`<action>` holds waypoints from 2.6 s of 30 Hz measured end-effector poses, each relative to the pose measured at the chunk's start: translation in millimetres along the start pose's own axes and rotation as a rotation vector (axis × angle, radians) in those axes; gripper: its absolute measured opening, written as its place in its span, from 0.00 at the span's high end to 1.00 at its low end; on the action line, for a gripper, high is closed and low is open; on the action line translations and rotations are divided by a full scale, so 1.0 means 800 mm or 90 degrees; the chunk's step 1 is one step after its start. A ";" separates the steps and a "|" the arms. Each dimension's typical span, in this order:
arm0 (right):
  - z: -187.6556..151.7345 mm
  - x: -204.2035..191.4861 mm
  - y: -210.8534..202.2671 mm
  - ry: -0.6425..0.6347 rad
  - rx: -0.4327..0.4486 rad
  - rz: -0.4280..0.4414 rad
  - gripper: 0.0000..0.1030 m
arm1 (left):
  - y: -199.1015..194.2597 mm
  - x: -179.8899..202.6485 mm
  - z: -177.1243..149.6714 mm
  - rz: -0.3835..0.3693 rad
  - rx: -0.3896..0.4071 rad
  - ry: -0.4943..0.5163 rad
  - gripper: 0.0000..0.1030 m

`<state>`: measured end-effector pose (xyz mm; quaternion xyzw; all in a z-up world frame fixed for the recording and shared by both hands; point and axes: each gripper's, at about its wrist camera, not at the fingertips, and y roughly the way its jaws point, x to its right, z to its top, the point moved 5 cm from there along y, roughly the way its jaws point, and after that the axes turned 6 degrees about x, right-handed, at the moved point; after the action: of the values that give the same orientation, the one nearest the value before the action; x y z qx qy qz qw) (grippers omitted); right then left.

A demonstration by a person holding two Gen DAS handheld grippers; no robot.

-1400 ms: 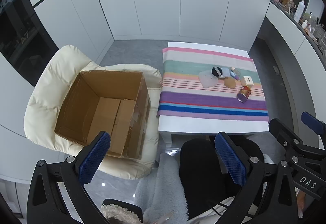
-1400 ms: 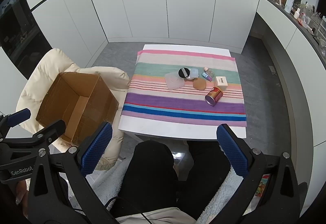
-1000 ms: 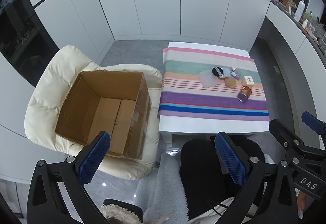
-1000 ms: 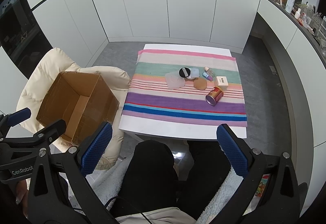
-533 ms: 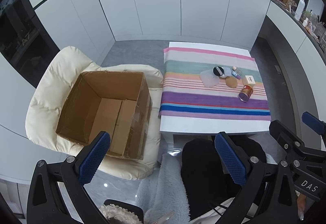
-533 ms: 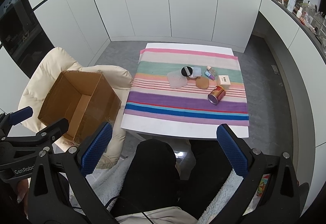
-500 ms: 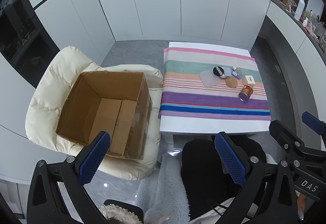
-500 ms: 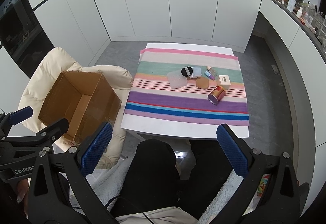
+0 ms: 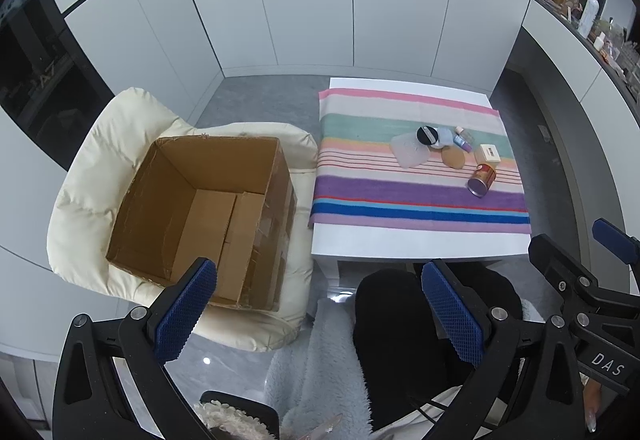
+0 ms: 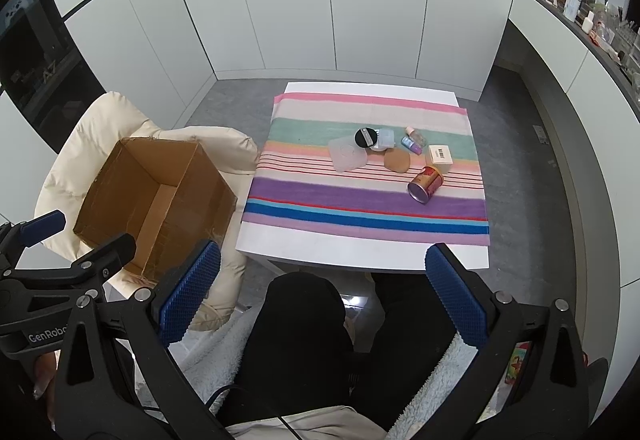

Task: Organize objects
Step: 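Move both tools toward the cosmetics on the striped cloth, then grasp the clear plastic case with left tool while right tool grasps the red-gold can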

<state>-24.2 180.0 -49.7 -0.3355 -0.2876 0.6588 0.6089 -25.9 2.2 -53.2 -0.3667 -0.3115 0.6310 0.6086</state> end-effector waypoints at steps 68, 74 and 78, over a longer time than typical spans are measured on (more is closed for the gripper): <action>-0.011 0.318 0.411 0.018 0.035 0.053 0.00 | 0.471 0.265 0.090 0.017 -0.129 0.040 0.00; -0.018 0.298 0.461 -0.091 0.030 0.002 0.00 | 0.534 0.285 0.097 0.001 -0.135 0.018 0.00; -0.022 0.289 0.484 -0.129 0.021 0.028 0.00 | 0.574 0.280 0.100 0.004 -0.155 -0.016 0.00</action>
<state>-254.0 373.3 -386.1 -0.2634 -0.3295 0.7069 0.5678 -339.1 199.6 -414.2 -0.4309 -0.3922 0.5952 0.5533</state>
